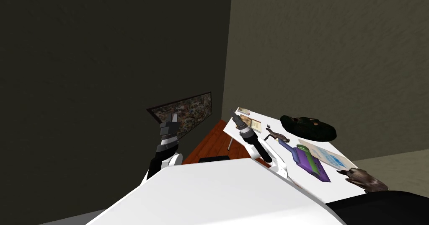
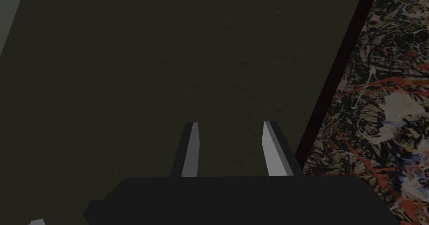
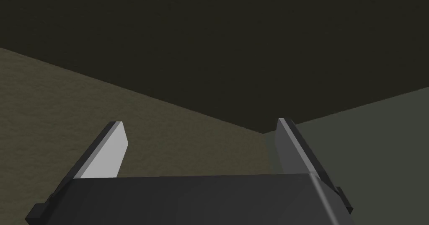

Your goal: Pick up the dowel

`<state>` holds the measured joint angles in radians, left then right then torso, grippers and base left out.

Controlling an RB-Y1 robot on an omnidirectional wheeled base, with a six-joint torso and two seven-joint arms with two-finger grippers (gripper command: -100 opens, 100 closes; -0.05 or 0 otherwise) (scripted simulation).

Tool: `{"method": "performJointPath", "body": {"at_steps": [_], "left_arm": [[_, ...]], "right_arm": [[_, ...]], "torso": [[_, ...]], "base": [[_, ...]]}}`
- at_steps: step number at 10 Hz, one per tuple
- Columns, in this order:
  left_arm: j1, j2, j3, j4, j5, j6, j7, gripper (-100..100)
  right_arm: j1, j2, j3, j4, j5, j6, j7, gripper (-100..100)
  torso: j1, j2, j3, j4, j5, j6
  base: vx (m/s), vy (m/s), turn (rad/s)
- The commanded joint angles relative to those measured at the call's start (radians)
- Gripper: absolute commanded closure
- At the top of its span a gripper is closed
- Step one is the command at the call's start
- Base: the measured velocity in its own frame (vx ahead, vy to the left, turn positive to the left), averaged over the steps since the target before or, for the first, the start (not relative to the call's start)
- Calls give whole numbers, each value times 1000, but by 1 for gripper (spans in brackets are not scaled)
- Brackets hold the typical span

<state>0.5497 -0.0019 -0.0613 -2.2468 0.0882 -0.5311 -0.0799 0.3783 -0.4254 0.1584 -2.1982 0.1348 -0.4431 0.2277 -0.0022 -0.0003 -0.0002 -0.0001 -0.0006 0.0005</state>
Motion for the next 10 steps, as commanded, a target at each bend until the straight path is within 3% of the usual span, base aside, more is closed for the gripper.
{"method": "performJointPath", "body": {"at_steps": [1, 2, 5, 6, 7, 8, 9, 10], "left_arm": [[0, 0, 0, 0, 0, 0, 0, 0], [0, 0, 0, 0, 0, 0, 0, 0], [0, 0, 0, 0, 0, 0, 0, 0], [0, 0, 0, 0, 0, 0, 0, 0], [0, 0, 0, 0, 0, 0, 0, 0], [0, 0, 0, 0, 0, 0, 0, 0], [0, 0, 0, 0, 0, 0, 0, 0], [0, 0, 0, 0, 0, 0, 0, 0]], "right_arm": [[-14, -50, 33, 16, 3, 31, 45, -100], [-14, -62, 33, 16, 3, 31, 45, -100], [-35, -150, 96, 51, 10, 80, 130, -100], [-35, -163, 96, 51, 10, 80, 130, -100], [-46, -199, 129, 69, 14, 105, 175, -100], [-46, -215, 129, 69, 14, 105, 175, -100], [-56, -250, 162, 88, 17, 130, 218, -100], [-56, -267, 162, 88, 17, 130, 220, -100]], "torso": [[0, 0, 0, 0, 0, 0], [0, 0, 0, 0, 0, -1], [-1, 0, 0, 0, 0, 0], [0, 0, 0, 0, 0, 0], [0, 0, 0, 0, 0, 0], [-1, 0, 0, 0, 0, 0], [-1, 0, 0, 0, 0, 0], [-1, 0, 0, 0, 0, -1]], "base": [[-12, -32, 189], [-12, -34, 104], [-11, -38, 167], [-11, -33, 114], [-5, -48, 228], [-10, -44, 112], [-21, -39, 243], [-19, -38, 97]]}}
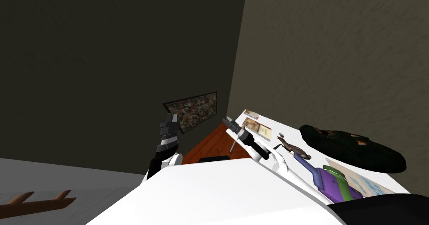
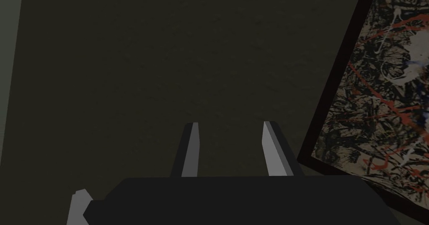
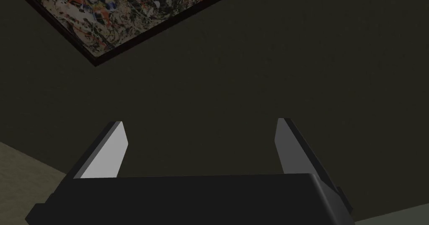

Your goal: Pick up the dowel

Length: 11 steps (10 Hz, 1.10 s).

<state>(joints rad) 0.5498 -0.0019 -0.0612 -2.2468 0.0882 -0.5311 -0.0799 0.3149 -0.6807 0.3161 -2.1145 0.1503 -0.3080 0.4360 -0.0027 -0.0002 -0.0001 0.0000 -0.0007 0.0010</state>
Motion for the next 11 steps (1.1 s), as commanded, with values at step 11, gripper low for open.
{"method": "performJointPath", "body": {"at_steps": [11], "left_arm": [[0, 0, 0, 0, 0, 0, 0, 0]], "right_arm": [[-61, -315, 213, 124, 23, 147, 284, -100]], "torso": [[0, 0, 0, 0, 0, 0]], "base": [[-23, -38, 171]]}}
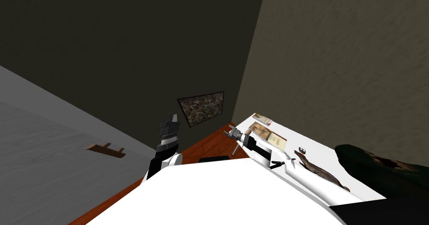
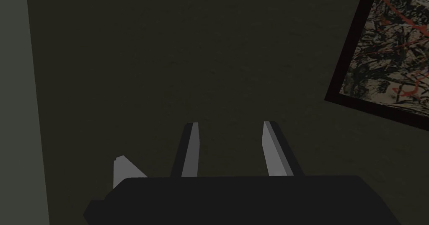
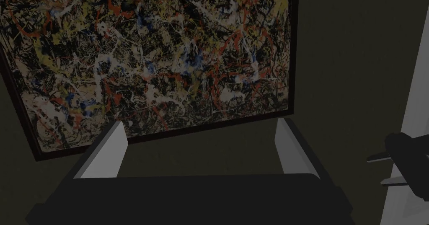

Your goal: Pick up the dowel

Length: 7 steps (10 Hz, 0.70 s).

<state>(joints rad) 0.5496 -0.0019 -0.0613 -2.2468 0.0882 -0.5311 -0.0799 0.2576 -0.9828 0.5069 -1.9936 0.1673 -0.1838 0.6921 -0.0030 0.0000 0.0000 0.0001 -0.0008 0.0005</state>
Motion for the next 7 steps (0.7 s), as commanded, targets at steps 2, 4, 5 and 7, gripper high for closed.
{"method": "performJointPath", "body": {"at_steps": [2, 4, 5, 7], "left_arm": [[0, 0, 0, 0, 0, 0, 0, 0], [0, 0, 0, 0, 0, 0, 0, 0], [0, 0, 0, 0, 0, 0, 0, 0], [0, 0, 0, 0, 0, 0, 0, 0]], "right_arm": [[-15, -67, 57, 23, 9, 47, 73, -100], [-26, -116, 91, 43, 12, 71, 122, -100], [-26, -130, 91, 43, 12, 71, 127, -100], [-37, -179, 124, 63, 15, 95, 172, -100]], "torso": [[0, 0, 0, 0, 0, 1], [0, -1, 0, 0, 0, 1], [0, 0, 0, 0, 0, 0], [0, -1, 0, 0, 0, 0]], "base": [[-24, -38, 176], [-23, -39, 161], [-27, -40, 99], [-23, -38, 153]]}}
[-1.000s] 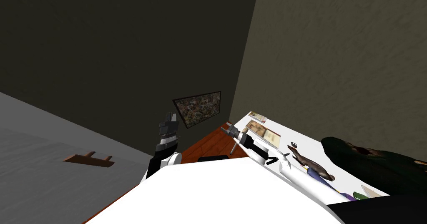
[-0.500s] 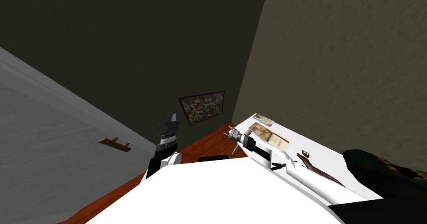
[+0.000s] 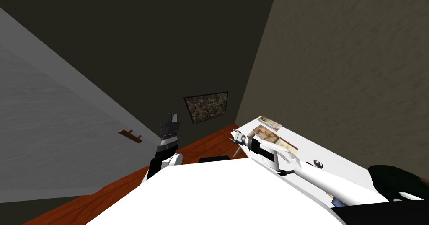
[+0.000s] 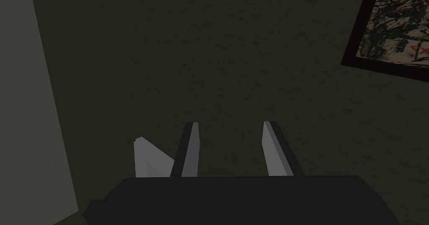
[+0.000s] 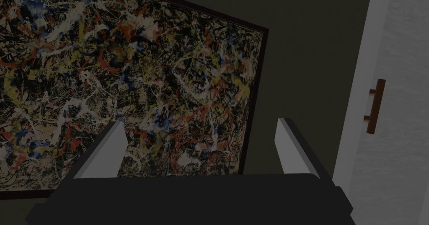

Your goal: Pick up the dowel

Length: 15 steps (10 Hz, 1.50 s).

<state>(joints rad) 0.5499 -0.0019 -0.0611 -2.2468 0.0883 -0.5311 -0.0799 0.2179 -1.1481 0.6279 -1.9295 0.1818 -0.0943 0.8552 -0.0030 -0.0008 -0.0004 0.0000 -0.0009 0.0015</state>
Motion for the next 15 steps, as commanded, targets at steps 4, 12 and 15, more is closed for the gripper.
{"method": "performJointPath", "body": {"at_steps": [4, 12, 15], "left_arm": [[0, 0, 0, 0, 0, 0, 0, 0], [0, 0, 0, 0, 0, 0, 0, 0], [0, 0, 0, 0, 0, 0, 0, 0]], "right_arm": [[-19, -107, 66, 37, 6, 49, 94, -100], [-63, -305, 205, 120, 17, 143, 277, -100], [-75, -366, 250, 147, 20, 173, 334, -100]], "torso": [[0, 0, 0, 0, 0, 0], [-1, 0, 0, 0, 0, 0], [0, 0, 0, 0, 0, 0]], "base": [[-26, -31, 149], [-30, -41, 166], [-23, -33, 118]]}}
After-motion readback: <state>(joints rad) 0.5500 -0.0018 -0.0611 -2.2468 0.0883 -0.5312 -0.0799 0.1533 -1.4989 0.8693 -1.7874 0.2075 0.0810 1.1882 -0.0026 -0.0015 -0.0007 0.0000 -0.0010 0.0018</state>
